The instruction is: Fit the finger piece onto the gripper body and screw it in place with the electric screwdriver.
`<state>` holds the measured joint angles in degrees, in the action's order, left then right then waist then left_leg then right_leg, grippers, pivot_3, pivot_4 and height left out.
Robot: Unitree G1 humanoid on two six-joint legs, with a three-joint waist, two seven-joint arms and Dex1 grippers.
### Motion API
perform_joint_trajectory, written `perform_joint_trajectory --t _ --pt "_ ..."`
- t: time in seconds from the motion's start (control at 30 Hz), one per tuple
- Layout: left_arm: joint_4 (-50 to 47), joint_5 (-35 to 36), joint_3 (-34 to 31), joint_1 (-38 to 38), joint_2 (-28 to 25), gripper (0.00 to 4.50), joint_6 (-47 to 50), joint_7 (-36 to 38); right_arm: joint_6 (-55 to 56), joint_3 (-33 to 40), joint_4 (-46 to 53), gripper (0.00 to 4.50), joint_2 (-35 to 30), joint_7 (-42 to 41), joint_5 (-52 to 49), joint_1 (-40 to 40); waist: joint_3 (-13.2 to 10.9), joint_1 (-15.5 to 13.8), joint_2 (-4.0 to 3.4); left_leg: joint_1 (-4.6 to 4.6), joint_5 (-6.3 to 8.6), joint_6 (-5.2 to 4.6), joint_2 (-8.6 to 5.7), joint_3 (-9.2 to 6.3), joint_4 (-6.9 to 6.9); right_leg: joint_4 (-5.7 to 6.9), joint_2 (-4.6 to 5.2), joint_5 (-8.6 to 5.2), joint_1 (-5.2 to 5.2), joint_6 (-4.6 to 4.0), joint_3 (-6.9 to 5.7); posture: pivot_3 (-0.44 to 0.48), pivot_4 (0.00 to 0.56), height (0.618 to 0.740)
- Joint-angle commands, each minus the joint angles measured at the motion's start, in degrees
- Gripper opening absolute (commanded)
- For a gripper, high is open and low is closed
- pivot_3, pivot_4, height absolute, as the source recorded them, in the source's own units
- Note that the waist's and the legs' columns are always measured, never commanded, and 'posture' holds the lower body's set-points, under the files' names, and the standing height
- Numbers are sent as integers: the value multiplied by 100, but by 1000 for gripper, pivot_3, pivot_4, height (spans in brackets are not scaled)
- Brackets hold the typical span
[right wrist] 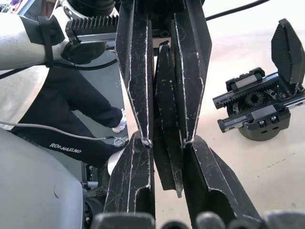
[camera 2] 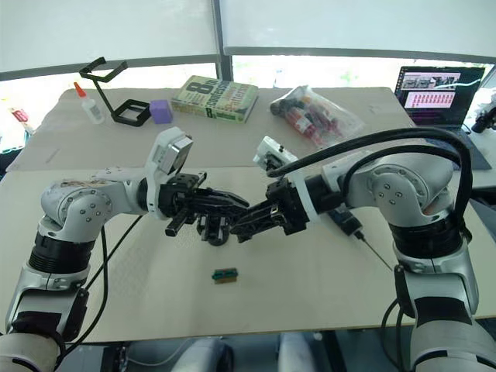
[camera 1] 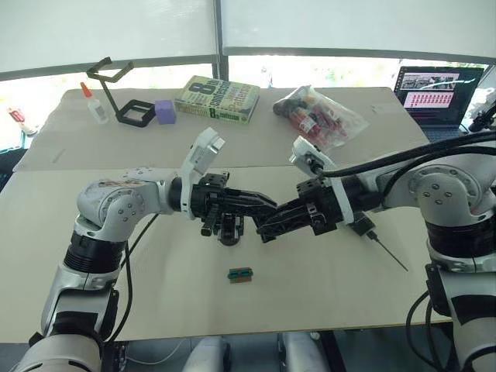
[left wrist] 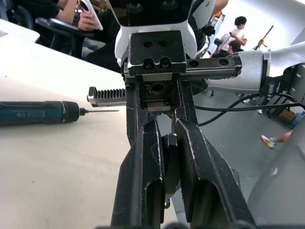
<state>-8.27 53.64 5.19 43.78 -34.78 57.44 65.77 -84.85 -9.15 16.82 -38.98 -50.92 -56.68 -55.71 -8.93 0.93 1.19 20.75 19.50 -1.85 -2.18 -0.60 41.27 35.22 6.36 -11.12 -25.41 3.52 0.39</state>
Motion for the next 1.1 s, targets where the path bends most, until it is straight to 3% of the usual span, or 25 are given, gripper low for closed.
perform_joint_trajectory --t 0.03,0.1,0.13,0.27,0.37,0.4,0.5,0.63,0.7,0.87,1.1 --pt "-185 196 -114 115 73 0 160 -24 316 24 158 411 38 -128 26 46 0 1 0 0 0 0 0 0 1 0 0 0 0 0 0 0 150 740" --pt "-167 370 -271 170 105 0 338 -100 418 14 202 411 -24 -180 79 143 0 0 0 0 0 0 0 -1 0 0 0 0 1 0 -1 0 150 740" --pt "-187 337 -348 152 102 1022 269 -109 544 29 225 410 -69 -245 128 209 0 -5 0 1 0 0 -1 -2 0 0 0 0 0 0 -1 0 150 740" --pt "-137 58 -770 -80 -68 2898 -294 -112 1170 308 333 382 -246 -665 152 581 0 -1 0 3 0 0 -1 -3 2 -1 2 1 -1 2 -1 0 150 740" --pt "120 -877 -1034 -475 -362 4344 -1695 62 1703 703 440 380 -231 -941 2 973 0 22 0 1 0 1 1 -2 -1 -4 0 1 -1 2 -3 0 150 740" --pt "214 -1150 -1039 -585 -444 4500 -2107 159 1821 786 435 380 -189 -950 -9 1060 0 35 0 0 -1 2 1 0 -3 -4 0 1 -2 1 -2 0 150 740" --pt "1056 -2258 -1249 -1189 -562 4500 -4228 306 2569 1159 401 379 241 -867 71 1509 1 36 -1 -8 -4 8 4 10 -4 -12 -1 3 0 -2 -2 0 150 740" --pt "1944 -2793 -1378 -1603 -575 4500 -5711 568 3750 901 394 379 493 -1165 782 1914 0 -19 -2 -25 -5 9 5 17 -7 -16 0 4 10 -4 2 0 150 740" --pt "2108 -3167 -1116 -1998 -738 4500 -6254 881 4810 597 251 379 668 -1450 1461 2118 0 -26 -1 -19 -5 8 3 13 -4 -13 0 4 8 -3 0 0 150 740" --pt "2378 -3501 -689 -2467 -362 4500 -6310 736 5791 222 -225 377 816 -1873 2130 2321 0 -26 -3 -22 3 -5 -5 19 -13 -6 13 6 12 1 -24 0 150 740" --pt "2898 -3915 -55 -2167 476 4500 -6556 570 5705 49 -199 377 851 -2062 2057 2375 0 -20 -2 -13 3 -5 4 15 11 -4 13 12 16 -4 -54 0 150 740"
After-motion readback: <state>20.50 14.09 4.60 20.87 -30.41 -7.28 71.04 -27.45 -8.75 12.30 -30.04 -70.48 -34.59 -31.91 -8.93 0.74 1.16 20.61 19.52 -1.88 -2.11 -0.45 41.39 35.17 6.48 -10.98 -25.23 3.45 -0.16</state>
